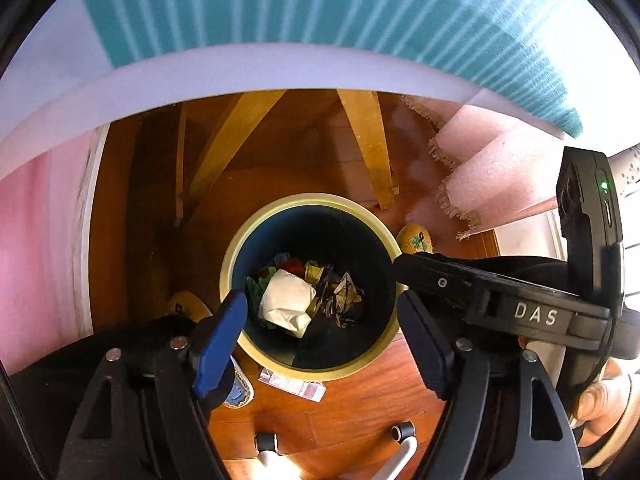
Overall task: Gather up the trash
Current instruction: 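Raise both tools from the bin back toward the table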
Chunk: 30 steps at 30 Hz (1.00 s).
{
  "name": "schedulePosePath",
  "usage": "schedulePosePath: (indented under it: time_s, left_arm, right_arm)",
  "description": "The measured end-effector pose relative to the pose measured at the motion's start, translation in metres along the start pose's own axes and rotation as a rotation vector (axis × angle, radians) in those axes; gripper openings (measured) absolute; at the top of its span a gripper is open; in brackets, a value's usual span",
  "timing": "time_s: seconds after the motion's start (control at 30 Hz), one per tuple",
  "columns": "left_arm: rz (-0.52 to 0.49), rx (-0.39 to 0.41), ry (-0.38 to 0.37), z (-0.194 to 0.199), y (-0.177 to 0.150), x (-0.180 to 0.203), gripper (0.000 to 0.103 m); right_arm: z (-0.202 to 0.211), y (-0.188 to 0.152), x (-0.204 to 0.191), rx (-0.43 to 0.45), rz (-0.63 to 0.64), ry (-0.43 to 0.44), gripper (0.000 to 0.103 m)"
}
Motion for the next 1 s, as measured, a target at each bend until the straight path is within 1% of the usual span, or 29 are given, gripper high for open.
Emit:
schedulePosePath:
  time_s: [0.17, 0.43, 0.53, 0.73, 0.87, 1.0]
  left_arm:
    - [0.006, 0.022, 0.023, 0.004, 0.000, -0.002, 0.077]
    - [0.002, 0.046, 0.046, 0.012, -0.004, -0.003, 0.077]
    - [0.001, 0.066, 0.060, 0.021, -0.006, -0.004, 0.077]
    - [0.026, 0.092, 0.062, 0.042, -0.014, -0.008, 0.077]
    - [0.040, 0.082, 0.059, 0.055, -0.024, -0.010, 0.077]
    - [0.003, 0.066, 0.073, 0.070, -0.031, -0.008, 0.077]
  right_arm:
    - [0.001, -0.001, -0.001, 0.001, 0.047, -0.049, 0.080]
    - [0.006, -0.004, -0.006, 0.011, 0.101, -0.103, 0.080]
    - [0.012, -0.008, -0.012, 0.021, 0.130, -0.125, 0.080]
    - [0.029, -0.022, -0.023, 0.025, 0.177, -0.175, 0.080]
    - [0.046, -0.028, -0.033, 0.054, 0.205, -0.187, 0.080]
    - [0.064, -0.032, -0.047, 0.061, 0.270, -0.237, 0.080]
Point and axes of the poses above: each gripper's, at about its wrist camera, not at the fingertips, and z roughly against the way its jaws point, x to its right, y to its top, the point moved 3 cm from there along -z, roughly the way its jaws point, and after that the axes turned 12 degrees about y, right-handed, at the moved point
